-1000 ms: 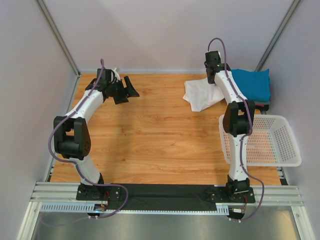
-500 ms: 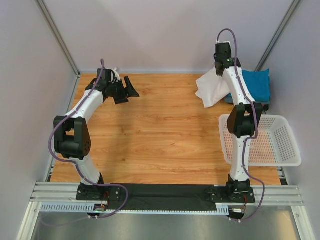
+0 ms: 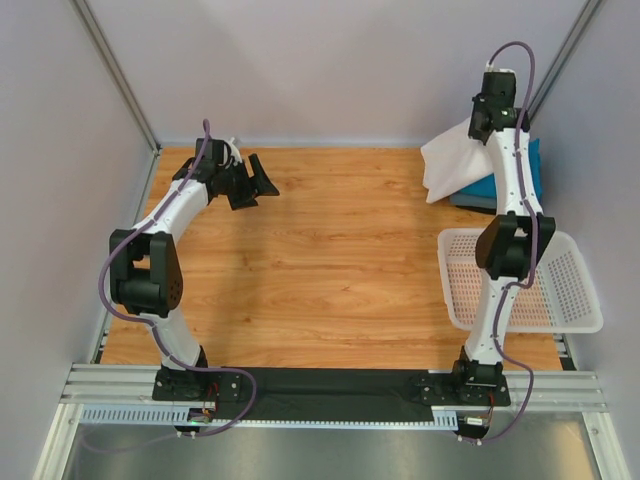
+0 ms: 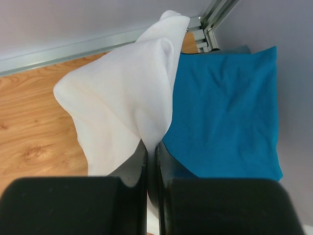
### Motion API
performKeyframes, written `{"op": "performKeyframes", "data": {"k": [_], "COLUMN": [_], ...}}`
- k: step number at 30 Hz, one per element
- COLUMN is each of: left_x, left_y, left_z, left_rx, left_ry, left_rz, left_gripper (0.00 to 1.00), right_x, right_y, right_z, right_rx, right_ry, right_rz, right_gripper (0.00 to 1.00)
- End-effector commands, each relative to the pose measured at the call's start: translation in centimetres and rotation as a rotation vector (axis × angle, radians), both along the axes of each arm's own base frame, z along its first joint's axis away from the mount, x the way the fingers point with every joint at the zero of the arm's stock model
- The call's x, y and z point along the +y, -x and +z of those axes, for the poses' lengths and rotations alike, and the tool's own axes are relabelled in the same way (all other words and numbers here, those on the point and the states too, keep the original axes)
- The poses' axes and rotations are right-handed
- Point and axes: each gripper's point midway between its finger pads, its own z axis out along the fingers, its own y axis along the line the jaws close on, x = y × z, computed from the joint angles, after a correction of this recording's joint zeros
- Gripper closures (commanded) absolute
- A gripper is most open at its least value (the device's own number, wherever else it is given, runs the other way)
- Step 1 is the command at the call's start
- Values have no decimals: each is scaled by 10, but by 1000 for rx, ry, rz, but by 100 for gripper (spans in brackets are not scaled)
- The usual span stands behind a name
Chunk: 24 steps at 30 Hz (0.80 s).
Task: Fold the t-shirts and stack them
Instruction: Neatly place the folded tshirt to the corner
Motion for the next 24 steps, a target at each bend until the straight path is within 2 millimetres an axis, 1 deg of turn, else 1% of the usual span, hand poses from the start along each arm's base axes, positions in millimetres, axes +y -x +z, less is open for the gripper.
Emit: {"op": "performKeyframes", "data": {"k": [1, 9, 13, 18, 24], "left_x": [0, 0, 0, 0, -2], "left_y": [-8, -7, -6, -7, -8], "left_z": [12, 10, 7, 4, 2], "left_rx": [-40, -35, -28, -19, -11], "left_ry": [12, 11, 13, 17, 28], "left_rz": [-8, -6, -3, 2, 1], "left_gripper": [17, 17, 17, 17, 18], "right_x": [1, -17, -33, -44, -60], "right_y": [6, 12, 17, 22, 26], "right_z": [73, 81, 93, 107, 105], "right_rx": [-172, -184, -209, -248, -242], "right_ry": [-36, -25, -22, -36, -25], "right_rz": [0, -21, -42, -46, -77], "right_gripper": [100, 100, 100, 100, 100]}}
